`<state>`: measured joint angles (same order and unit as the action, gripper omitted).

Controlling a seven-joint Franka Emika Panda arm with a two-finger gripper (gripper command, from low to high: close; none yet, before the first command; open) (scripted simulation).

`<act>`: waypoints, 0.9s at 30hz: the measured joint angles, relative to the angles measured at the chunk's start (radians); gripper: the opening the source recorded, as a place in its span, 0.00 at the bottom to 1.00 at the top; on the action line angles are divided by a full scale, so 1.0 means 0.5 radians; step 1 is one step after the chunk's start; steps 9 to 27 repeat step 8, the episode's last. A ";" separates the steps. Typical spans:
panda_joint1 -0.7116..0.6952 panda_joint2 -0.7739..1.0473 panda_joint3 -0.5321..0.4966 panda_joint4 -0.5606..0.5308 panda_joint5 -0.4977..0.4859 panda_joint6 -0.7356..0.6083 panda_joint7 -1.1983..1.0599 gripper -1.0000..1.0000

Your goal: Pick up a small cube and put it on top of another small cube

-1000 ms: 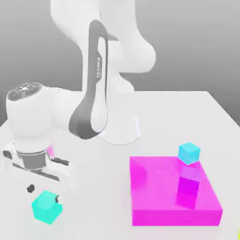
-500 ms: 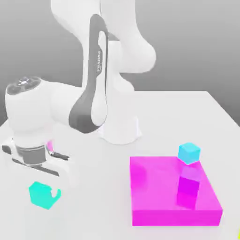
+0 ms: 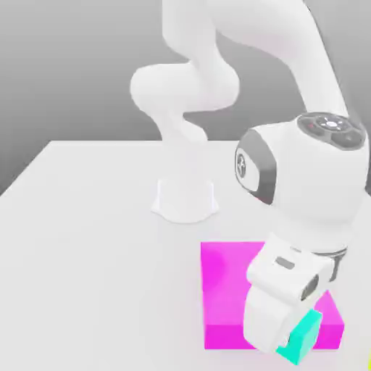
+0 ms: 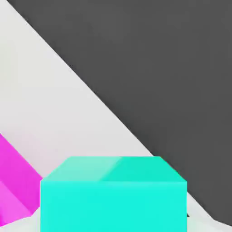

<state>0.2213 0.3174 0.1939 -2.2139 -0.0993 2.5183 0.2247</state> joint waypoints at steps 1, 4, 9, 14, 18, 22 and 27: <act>0.049 0.043 0.041 0.043 -0.036 -0.004 -0.042 0.00; 0.217 0.308 0.083 0.192 -0.192 0.098 -0.111 1.00; 0.217 0.308 0.083 0.192 -0.192 0.098 -0.111 1.00; 0.217 0.308 0.083 0.192 -0.192 0.098 -0.111 1.00; 0.217 0.308 0.083 0.192 -0.192 0.098 -0.111 1.00; 0.217 0.308 0.083 0.192 -0.192 0.098 -0.111 1.00; 0.217 0.308 0.083 0.192 -0.192 0.098 -0.111 1.00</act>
